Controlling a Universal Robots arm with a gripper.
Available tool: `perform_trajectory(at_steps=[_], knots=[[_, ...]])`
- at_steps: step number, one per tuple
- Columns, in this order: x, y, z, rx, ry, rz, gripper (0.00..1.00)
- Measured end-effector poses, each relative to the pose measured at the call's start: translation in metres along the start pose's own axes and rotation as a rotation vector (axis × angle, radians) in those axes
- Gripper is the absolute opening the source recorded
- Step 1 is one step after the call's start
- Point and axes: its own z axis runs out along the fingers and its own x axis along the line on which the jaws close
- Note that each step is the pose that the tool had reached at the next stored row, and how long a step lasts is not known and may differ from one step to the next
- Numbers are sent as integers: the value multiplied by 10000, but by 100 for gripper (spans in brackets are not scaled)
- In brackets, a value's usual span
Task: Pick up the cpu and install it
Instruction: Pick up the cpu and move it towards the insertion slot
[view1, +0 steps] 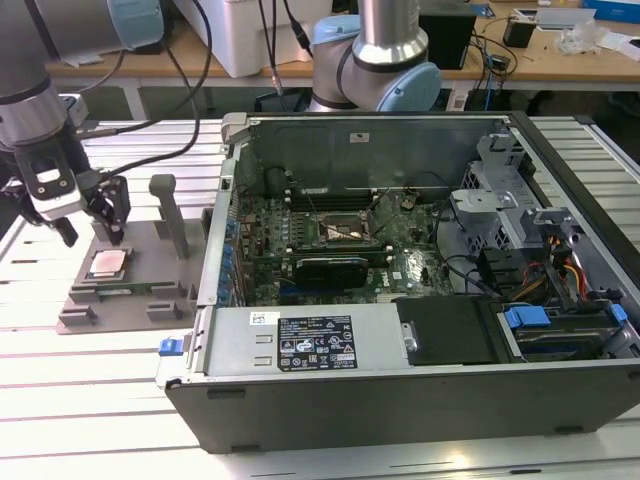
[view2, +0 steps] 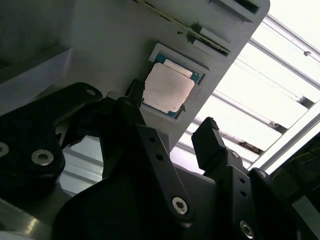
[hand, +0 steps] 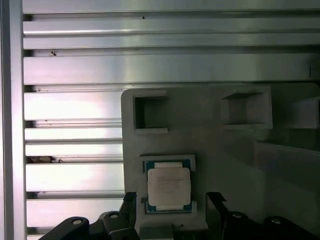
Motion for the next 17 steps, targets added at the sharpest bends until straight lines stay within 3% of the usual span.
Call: perform_trajectory(at_steps=[6,11,14,17], knots=[[-1,-35,153,0,40,-550,66],[-17,-38,260,0,49,-602,66],[-18,-37,374,-3,48,-681,66],[-17,-36,416,-4,49,-705,66]])
